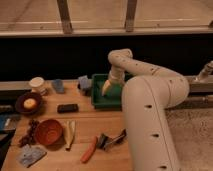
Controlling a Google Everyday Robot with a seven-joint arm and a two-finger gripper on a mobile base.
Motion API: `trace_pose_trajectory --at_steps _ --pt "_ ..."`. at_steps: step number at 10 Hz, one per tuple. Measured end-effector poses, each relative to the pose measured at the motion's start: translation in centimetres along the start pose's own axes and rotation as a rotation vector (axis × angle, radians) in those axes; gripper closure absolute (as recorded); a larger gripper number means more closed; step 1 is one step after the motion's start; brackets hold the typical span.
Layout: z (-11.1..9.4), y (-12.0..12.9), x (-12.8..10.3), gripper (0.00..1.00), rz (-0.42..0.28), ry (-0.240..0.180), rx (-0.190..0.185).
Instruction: Place fork in plastic cup
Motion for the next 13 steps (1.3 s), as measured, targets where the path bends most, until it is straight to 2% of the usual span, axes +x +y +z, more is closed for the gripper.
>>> trace_pose_trajectory --at_steps 2,4,8,13 --pt "1.6 0.0 0.1 0.22 -0.024 -0.033 -0.029" --pt "2.3 0.1 0.1 0.22 -0.027 -0.029 -0.04" --pt "3.7 1.1 -0.1 0.22 -0.057 0.021 -0.021" --pt "6.5 3.6 0.2 0.22 -0.118 0.101 -0.033"
